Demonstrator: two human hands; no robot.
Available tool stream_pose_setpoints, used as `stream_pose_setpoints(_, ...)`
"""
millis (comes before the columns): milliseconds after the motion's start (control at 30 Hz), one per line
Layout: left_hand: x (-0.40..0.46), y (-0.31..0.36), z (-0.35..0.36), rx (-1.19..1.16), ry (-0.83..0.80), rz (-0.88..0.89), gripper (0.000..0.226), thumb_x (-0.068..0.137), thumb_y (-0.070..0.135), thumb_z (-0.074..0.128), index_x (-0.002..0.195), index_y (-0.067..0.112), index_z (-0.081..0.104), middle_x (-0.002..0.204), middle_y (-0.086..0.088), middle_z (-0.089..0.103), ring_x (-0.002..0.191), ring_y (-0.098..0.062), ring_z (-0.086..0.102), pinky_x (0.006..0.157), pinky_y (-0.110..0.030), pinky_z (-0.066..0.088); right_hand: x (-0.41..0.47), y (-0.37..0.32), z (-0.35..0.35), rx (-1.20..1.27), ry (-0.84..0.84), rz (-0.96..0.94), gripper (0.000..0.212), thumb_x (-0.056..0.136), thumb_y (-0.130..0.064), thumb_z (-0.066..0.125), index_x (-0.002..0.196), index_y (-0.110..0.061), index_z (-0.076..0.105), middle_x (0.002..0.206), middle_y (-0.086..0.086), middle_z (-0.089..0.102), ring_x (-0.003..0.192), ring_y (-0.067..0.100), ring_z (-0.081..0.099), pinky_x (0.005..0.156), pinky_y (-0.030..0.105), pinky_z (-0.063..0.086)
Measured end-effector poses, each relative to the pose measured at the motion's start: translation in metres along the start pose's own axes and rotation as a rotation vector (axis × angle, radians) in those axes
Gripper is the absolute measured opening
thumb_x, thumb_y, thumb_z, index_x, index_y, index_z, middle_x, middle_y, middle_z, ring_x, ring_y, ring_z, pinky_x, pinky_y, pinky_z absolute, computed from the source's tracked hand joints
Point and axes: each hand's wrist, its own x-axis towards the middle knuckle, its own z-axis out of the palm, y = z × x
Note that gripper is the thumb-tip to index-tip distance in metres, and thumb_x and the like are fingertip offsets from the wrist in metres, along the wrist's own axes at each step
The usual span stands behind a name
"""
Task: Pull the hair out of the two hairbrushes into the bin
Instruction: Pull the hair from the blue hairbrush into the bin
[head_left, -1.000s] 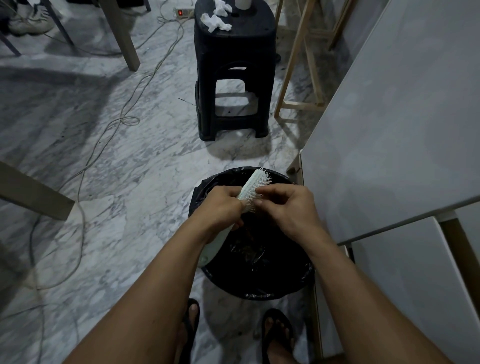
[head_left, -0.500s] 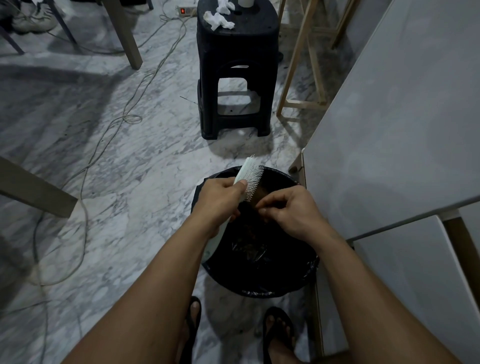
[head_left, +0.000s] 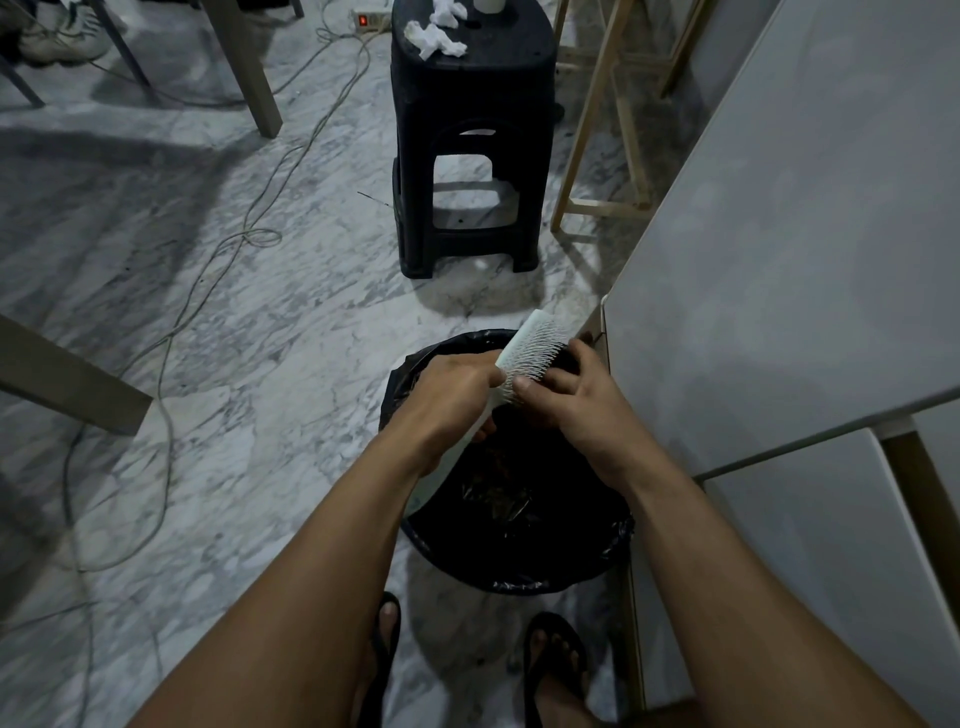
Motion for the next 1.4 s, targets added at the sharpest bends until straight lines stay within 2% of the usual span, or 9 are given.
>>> stream_pose_setpoints(133, 0.000, 0.001, -0.001, -0.012, 0.005, 0.018, 0.035, 0.095, 0.010, 0.051, 0.108, 0.036, 0.071, 0.083, -0.002, 0.069, 0.058, -0.018, 0.053, 0.056, -0.030, 0.045, -0.001, 0.000, -0.001, -0.158, -0.063, -0.010, 0.025, 0.087, -0.028, 0.065, 0.103, -0.011, 0.071, 0.093, 0.015, 0.075, 0.087, 0.024, 0.071, 0.086, 0.043, 0.055)
stream_pose_setpoints(267, 0.002, -0.002, -0.001, 0.044, 0.032, 0.032, 0.033, 0.098, 0.016, 0.051, 0.123, 0.028, 0.069, 0.081, 0.003, 0.067, 0.057, -0.016, 0.052, 0.057, -0.030, 0.046, 0.000, -0.001, -0.005, -0.407, 0.009, -0.085, 0.036, 0.090, -0.036, 0.055, 0.074, -0.008, 0.069, 0.055, 0.006, 0.047, 0.050, 0.011, 0.040, 0.053, 0.029, 0.035)
stream_pose_setpoints(433, 0.010, -0.004, -0.014, 0.059, 0.233, 0.040, 0.034, 0.098, 0.016, 0.049, 0.126, 0.022, 0.068, 0.068, -0.003, 0.059, 0.052, -0.017, 0.049, 0.054, -0.029, 0.044, 0.005, -0.001, -0.018, -0.724, 0.172, -0.100, 0.037, 0.093, -0.024, 0.052, 0.056, -0.020, 0.056, 0.046, -0.005, 0.049, 0.048, 0.007, 0.044, 0.051, 0.026, 0.032)
stream_pose_setpoints(533, 0.010, -0.005, -0.020, 0.053, 0.219, 0.019, 0.034, 0.098, 0.014, 0.049, 0.128, 0.018, 0.066, 0.070, -0.004, 0.059, 0.054, -0.018, 0.050, 0.055, -0.031, 0.044, 0.007, 0.001, -0.026, -0.720, 0.246, -0.073, 0.038, 0.093, -0.024, 0.052, 0.056, -0.022, 0.057, 0.053, -0.004, 0.051, 0.054, 0.009, 0.045, 0.053, 0.027, 0.034)
stream_pose_setpoints(733, 0.006, -0.006, -0.015, 0.060, 0.095, -0.011, 0.039, 0.097, 0.006, 0.047, 0.127, 0.021, 0.066, 0.084, -0.010, 0.064, 0.056, -0.018, 0.051, 0.056, -0.030, 0.046, -0.003, -0.003, -0.002, -0.452, -0.053, -0.079, 0.019, 0.084, -0.025, 0.070, 0.098, -0.014, 0.073, 0.090, 0.006, 0.074, 0.081, 0.012, 0.067, 0.073, 0.019, 0.052)
stream_pose_setpoints(867, 0.003, -0.004, -0.009, 0.069, -0.022, -0.022, 0.050, 0.091, -0.006, 0.043, 0.126, 0.021, 0.065, 0.093, -0.015, 0.067, 0.061, -0.018, 0.052, 0.062, -0.033, 0.046, -0.003, 0.000, 0.007, -0.482, 0.014, -0.109, 0.036, 0.070, -0.051, 0.073, 0.086, -0.019, 0.075, 0.079, 0.001, 0.076, 0.073, 0.012, 0.071, 0.070, 0.030, 0.058)
stream_pose_setpoints(967, 0.004, -0.006, -0.006, 0.055, -0.063, -0.014, 0.047, 0.093, -0.006, 0.042, 0.126, 0.020, 0.065, 0.098, -0.012, 0.067, 0.060, -0.015, 0.053, 0.058, -0.029, 0.047, -0.001, 0.002, 0.004, -0.605, 0.083, -0.161, 0.027, 0.078, -0.044, 0.069, 0.073, -0.018, 0.073, 0.066, 0.000, 0.071, 0.061, 0.010, 0.065, 0.062, 0.035, 0.054)
stream_pose_setpoints(1300, 0.009, -0.009, -0.010, 0.040, 0.117, -0.014, 0.037, 0.093, -0.006, 0.043, 0.113, 0.012, 0.068, 0.072, -0.012, 0.063, 0.055, -0.016, 0.056, 0.056, -0.030, 0.050, -0.001, 0.000, -0.011, -0.963, 0.162, -0.006, 0.029, 0.086, -0.032, 0.061, 0.059, -0.023, 0.056, 0.075, 0.007, 0.067, 0.082, 0.029, 0.062, 0.072, 0.032, 0.048)
stream_pose_setpoints(1400, 0.011, -0.013, -0.016, 0.102, 0.262, 0.021, 0.032, 0.089, 0.003, 0.054, 0.114, 0.011, 0.073, 0.085, -0.012, 0.072, 0.069, -0.023, 0.067, 0.063, -0.032, 0.052, -0.001, 0.000, -0.011, -1.037, 0.188, 0.061, 0.020, 0.088, -0.030, 0.059, 0.070, -0.021, 0.062, 0.086, 0.013, 0.068, 0.093, 0.035, 0.062, 0.074, 0.032, 0.045)
